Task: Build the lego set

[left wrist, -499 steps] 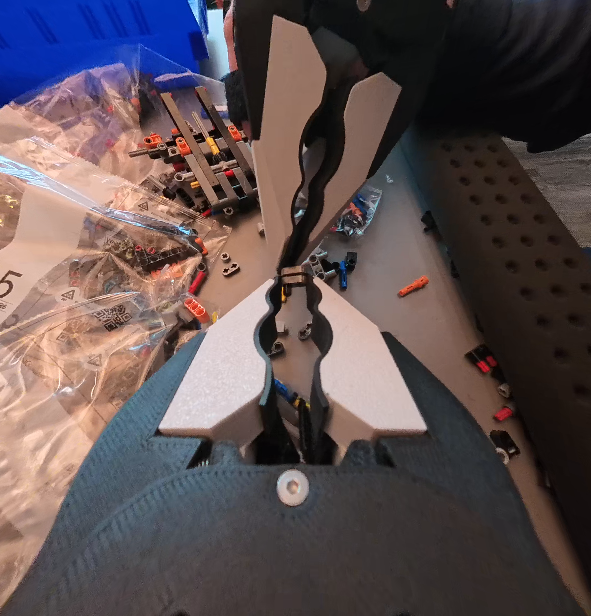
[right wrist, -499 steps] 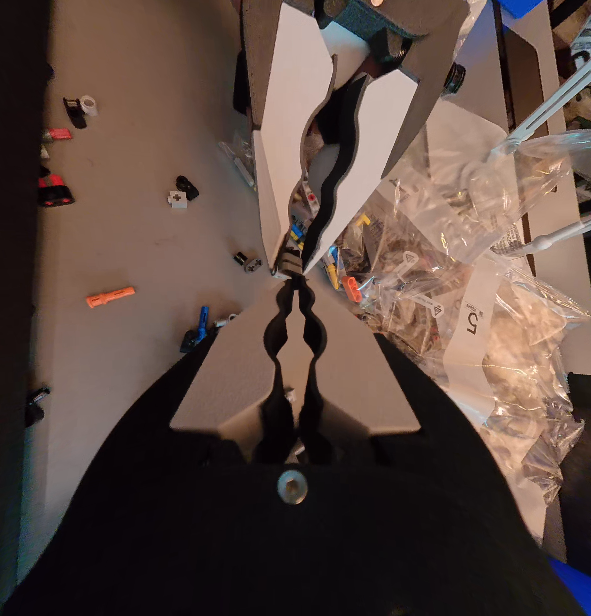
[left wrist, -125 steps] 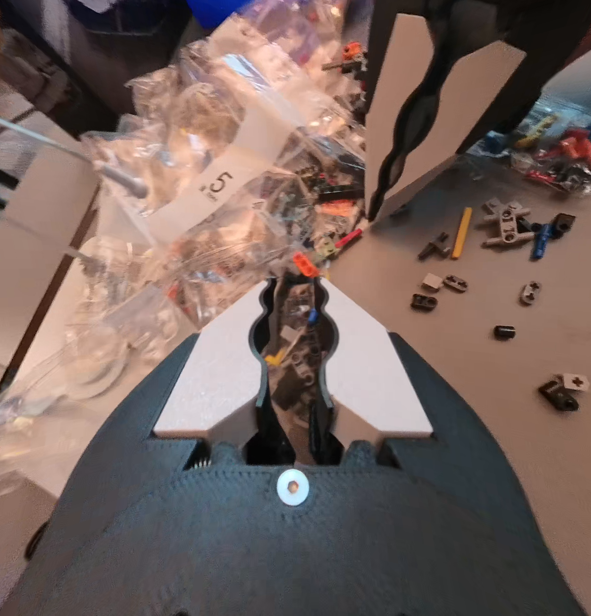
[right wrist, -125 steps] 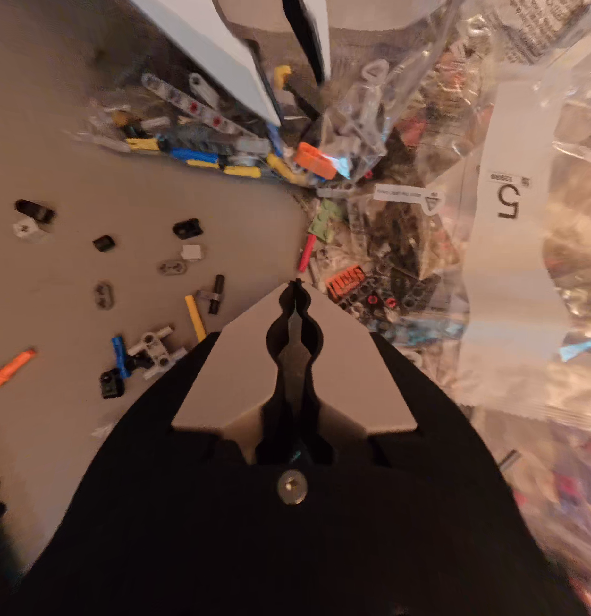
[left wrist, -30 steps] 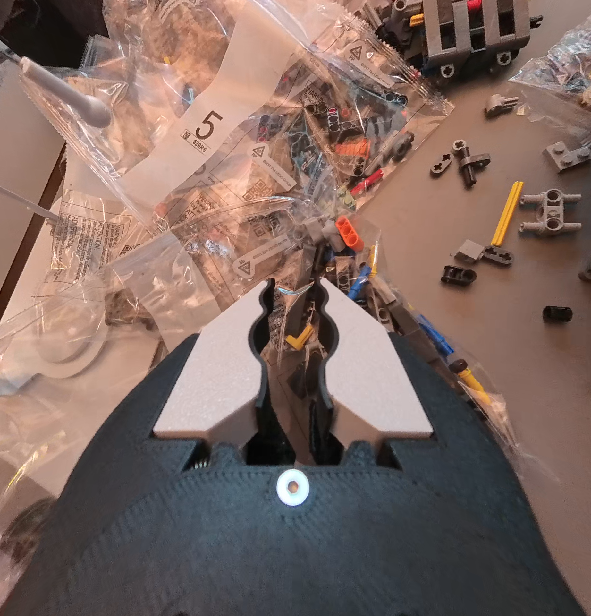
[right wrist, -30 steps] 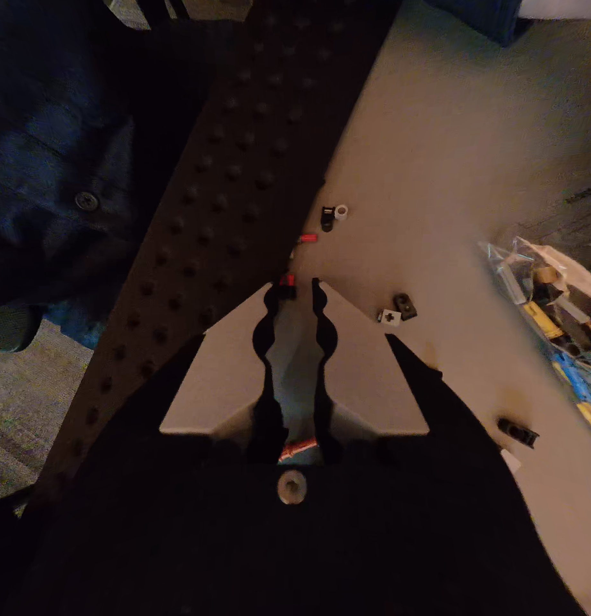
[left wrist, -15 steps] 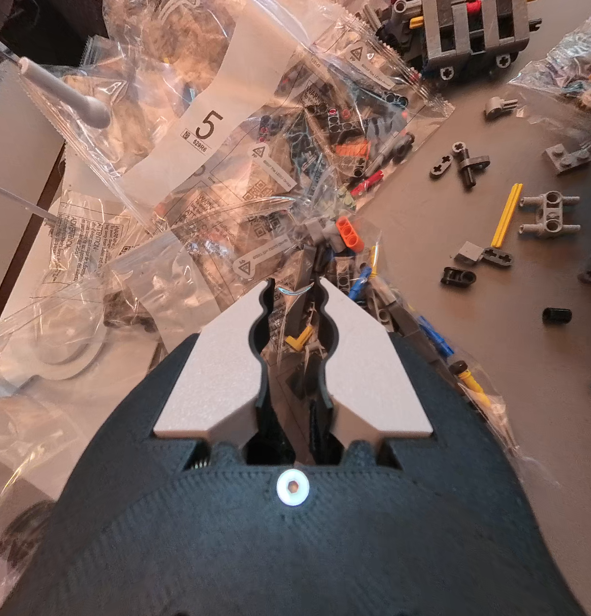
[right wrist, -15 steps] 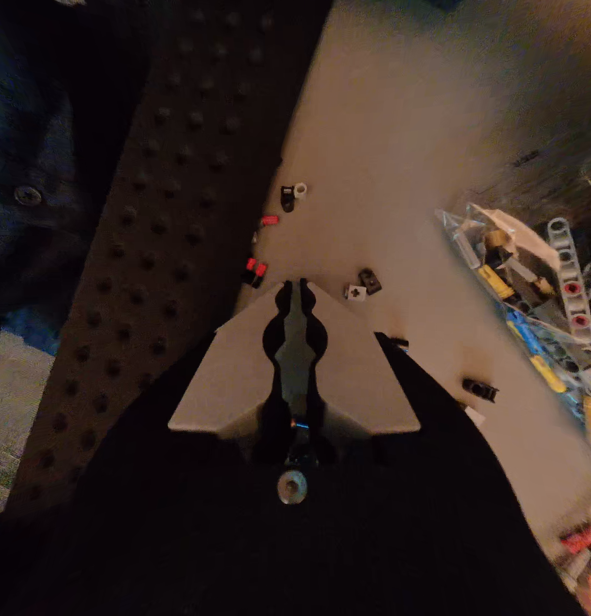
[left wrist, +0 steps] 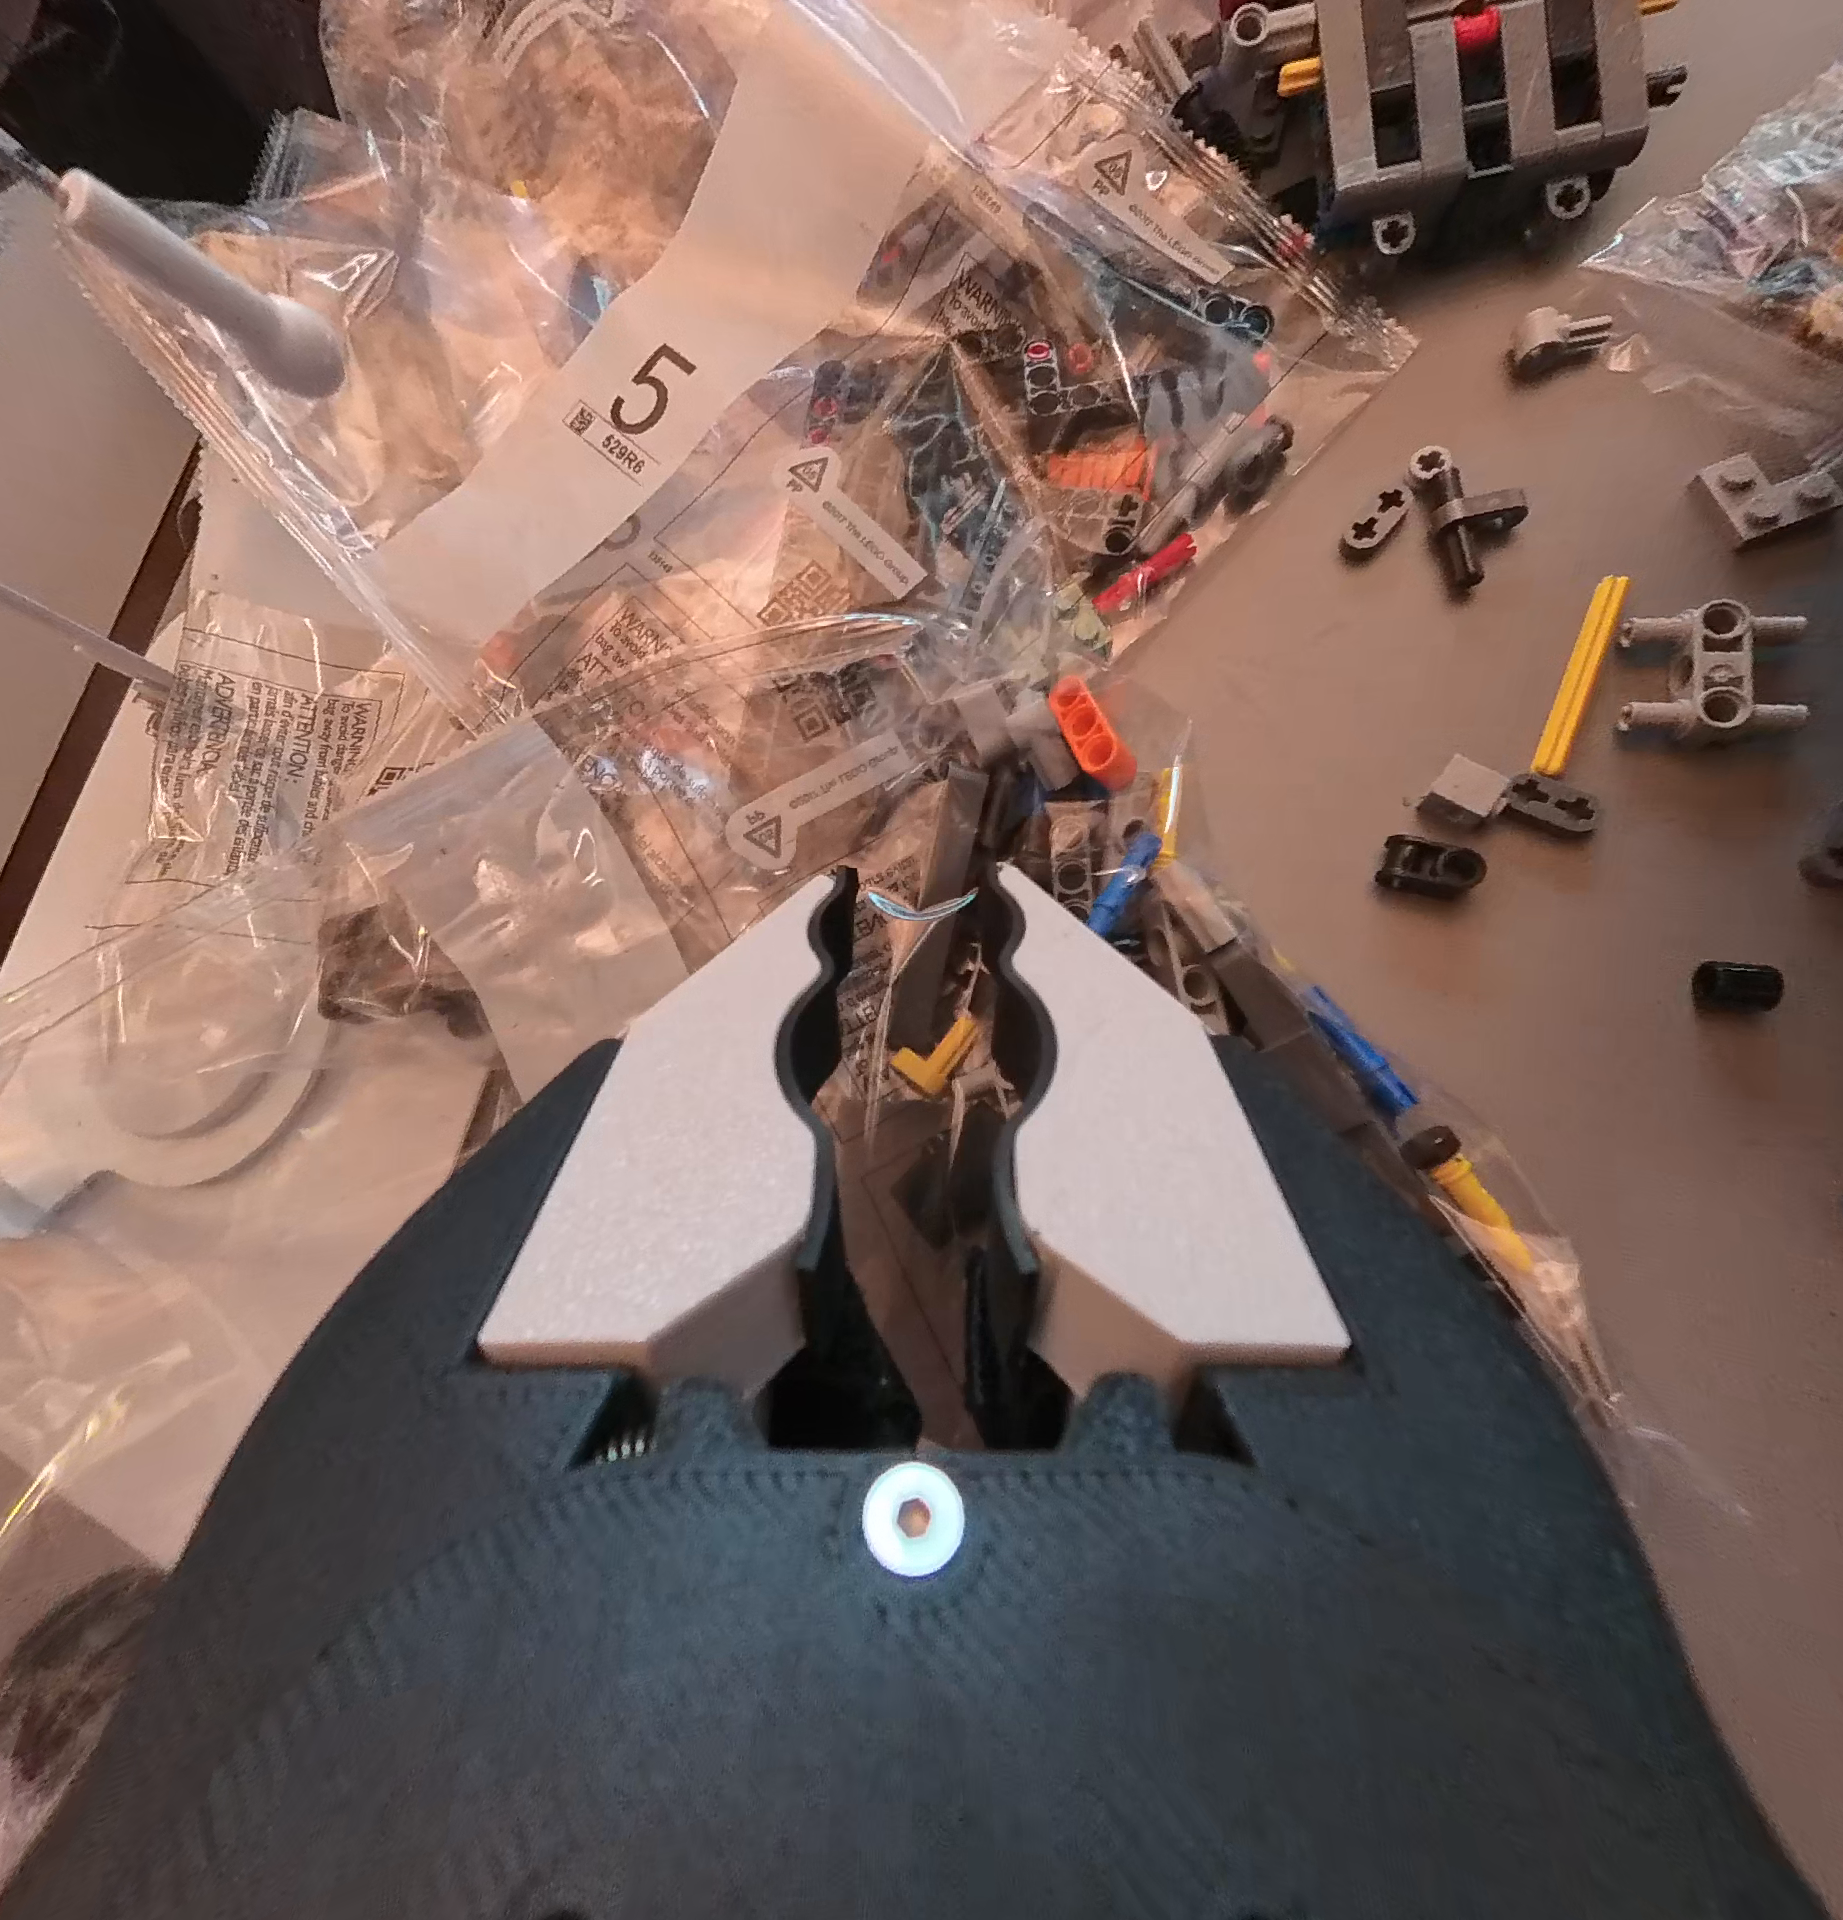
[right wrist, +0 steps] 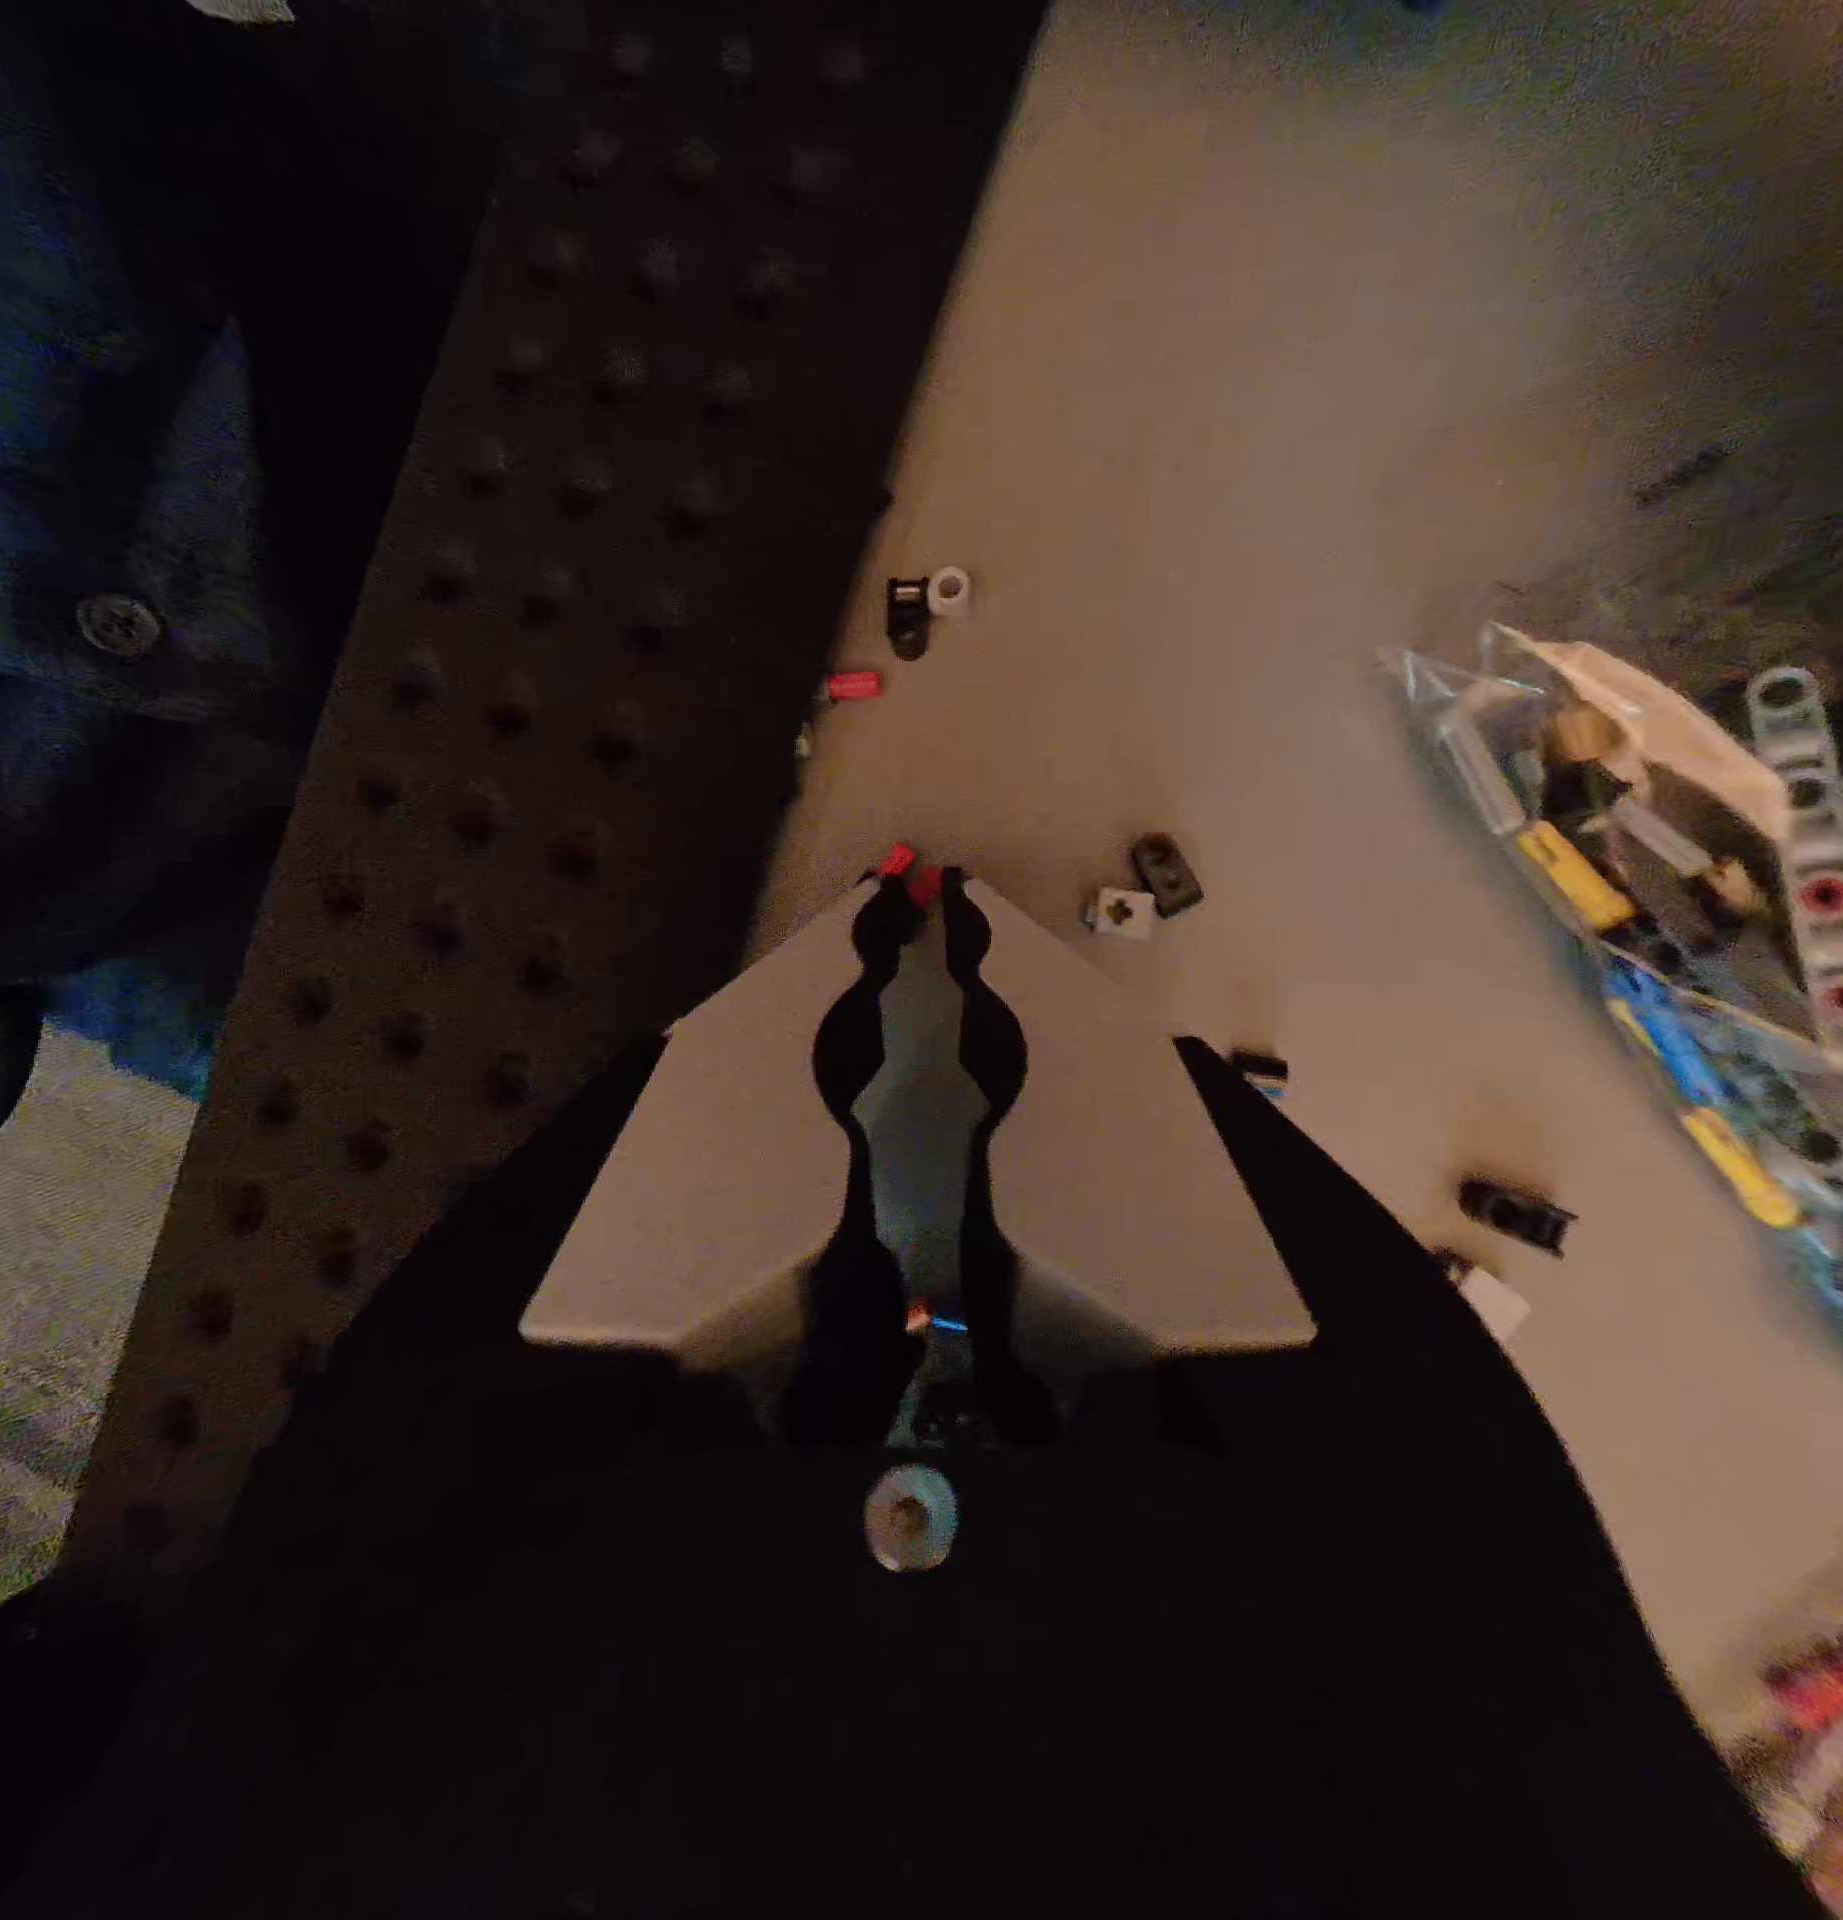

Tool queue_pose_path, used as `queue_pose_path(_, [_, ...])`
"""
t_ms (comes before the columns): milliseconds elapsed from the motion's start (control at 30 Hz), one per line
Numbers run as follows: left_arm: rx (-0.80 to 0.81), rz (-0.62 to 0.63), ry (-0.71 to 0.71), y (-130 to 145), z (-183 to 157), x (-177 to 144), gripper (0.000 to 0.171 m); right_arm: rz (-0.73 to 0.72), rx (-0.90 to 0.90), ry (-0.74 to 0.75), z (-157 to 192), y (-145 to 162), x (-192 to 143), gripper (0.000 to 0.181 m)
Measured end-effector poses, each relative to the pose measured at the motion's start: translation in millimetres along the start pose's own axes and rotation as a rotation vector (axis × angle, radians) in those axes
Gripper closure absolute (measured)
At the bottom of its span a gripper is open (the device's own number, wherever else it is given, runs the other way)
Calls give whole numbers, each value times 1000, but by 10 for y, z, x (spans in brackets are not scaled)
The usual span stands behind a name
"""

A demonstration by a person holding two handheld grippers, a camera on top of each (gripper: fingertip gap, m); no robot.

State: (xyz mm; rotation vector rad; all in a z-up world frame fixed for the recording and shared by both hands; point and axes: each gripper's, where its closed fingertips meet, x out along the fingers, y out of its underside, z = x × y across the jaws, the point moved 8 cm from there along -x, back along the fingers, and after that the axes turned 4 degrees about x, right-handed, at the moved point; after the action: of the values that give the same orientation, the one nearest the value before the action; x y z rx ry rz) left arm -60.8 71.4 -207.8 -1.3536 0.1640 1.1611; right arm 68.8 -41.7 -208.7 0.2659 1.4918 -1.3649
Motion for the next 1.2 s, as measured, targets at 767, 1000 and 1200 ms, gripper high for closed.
queue_pose_path(767, [8,-4,-1,11,-13,-8,150,61,170,-104,301,792,-565,144])
queue_pose_path(1000, [-1,-9,6,6,-12,9,151,58,180,-139,360,857,-543,162])
queue_pose_path(1200, [-14,-16,12,9,-4,19,151,88,161,-128,390,849,-503,171])
